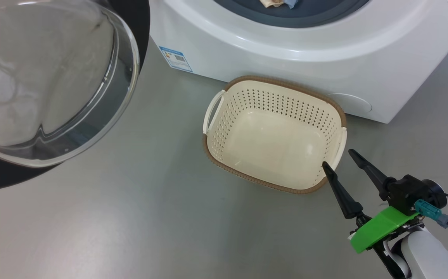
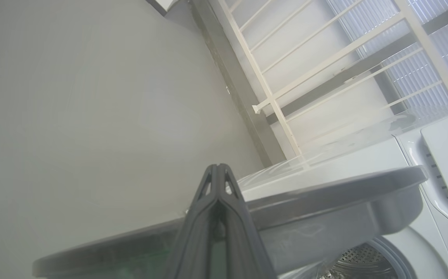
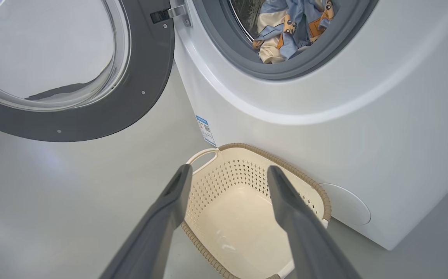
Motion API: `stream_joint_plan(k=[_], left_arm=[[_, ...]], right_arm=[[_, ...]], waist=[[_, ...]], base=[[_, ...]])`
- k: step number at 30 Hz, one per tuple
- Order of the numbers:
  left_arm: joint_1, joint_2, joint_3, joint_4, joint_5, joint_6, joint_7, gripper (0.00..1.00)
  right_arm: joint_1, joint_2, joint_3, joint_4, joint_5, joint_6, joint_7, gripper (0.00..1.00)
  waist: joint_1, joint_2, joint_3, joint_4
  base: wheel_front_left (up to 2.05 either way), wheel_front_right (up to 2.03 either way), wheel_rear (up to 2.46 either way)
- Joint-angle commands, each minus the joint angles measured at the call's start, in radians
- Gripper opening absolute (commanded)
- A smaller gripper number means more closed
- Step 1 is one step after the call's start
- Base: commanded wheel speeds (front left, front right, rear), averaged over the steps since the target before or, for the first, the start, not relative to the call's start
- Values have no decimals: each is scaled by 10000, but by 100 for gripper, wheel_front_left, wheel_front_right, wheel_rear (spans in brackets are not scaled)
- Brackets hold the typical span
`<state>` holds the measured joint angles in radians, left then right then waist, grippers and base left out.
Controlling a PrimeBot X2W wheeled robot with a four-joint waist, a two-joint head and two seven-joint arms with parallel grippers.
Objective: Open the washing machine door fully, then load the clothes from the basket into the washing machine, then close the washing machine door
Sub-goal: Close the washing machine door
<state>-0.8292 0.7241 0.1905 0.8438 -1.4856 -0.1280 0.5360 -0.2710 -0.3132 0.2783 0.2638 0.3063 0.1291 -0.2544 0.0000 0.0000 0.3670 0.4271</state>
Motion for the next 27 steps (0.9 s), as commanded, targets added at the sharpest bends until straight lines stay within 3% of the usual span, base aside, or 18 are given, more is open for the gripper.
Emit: stream_joint_plan(k=[1,27], left_arm=[[48,510,17,-266,-154,-27,356,0],[1176,512,-642,-2347,-1006,-27,3537,0]], right_arm=[[-25,65,209,-202,-87,16,-74,100],[603,261,-188,-284,1,16,-74,100]], waist=[[0,0,-64,3],[0,0,-1250,11]], base=[[0,0,0],[0,0,0]])
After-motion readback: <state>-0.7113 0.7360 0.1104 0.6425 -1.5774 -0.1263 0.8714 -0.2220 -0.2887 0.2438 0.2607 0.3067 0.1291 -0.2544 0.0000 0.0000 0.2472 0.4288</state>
